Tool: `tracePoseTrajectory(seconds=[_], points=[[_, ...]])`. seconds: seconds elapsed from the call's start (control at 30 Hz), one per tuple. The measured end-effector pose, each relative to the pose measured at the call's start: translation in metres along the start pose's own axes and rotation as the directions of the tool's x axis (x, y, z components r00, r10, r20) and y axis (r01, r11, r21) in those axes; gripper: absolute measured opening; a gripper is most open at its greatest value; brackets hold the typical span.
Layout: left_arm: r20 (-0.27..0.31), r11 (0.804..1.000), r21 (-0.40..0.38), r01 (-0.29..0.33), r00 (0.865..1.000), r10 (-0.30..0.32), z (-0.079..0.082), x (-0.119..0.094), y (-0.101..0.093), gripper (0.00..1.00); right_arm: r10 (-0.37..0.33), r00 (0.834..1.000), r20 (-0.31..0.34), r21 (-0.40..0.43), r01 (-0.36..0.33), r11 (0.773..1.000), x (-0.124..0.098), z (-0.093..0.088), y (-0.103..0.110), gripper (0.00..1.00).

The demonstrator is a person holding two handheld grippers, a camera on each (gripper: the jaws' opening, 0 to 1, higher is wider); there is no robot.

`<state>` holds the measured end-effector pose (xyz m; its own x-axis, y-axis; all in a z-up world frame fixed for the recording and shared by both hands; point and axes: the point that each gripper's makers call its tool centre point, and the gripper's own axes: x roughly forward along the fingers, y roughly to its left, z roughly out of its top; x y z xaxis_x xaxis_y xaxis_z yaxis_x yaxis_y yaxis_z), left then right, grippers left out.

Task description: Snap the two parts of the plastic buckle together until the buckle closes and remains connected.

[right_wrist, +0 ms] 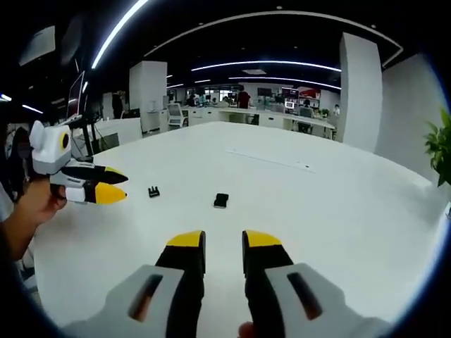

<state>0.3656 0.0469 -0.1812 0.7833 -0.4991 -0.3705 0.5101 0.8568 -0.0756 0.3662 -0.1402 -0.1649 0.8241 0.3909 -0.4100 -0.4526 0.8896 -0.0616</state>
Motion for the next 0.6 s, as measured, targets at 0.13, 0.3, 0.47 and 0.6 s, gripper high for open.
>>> tracePoseTrajectory(seconds=[0.13, 0.3, 0.47, 0.6], points=[[-0.014, 1.0, 0.008, -0.006, 1.0, 0.006, -0.001, 0.007, 0.003, 0.34, 0.004, 1.0, -0.001, 0.001, -0.004, 1.0, 0.004, 0.0, -0.001, 0.2], [-0.028, 1.0, 0.007, -0.011, 1.0, 0.011, -0.002, 0.011, 0.004, 0.32, 0.005, 1.0, -0.01, 0.013, -0.005, 1.0, 0.009, -0.001, -0.005, 0.2], [-0.037, 1.0, 0.009, -0.013, 0.999, 0.013, 0.0, 0.017, 0.007, 0.31, 0.008, 1.0, -0.022, 0.01, -0.008, 1.0, 0.015, -0.001, -0.007, 0.2], [-0.052, 1.0, 0.015, -0.015, 0.999, 0.016, 0.0, 0.024, 0.009, 0.3, 0.014, 0.999, -0.035, 0.007, -0.014, 1.0, 0.021, 0.0, -0.007, 0.2]])
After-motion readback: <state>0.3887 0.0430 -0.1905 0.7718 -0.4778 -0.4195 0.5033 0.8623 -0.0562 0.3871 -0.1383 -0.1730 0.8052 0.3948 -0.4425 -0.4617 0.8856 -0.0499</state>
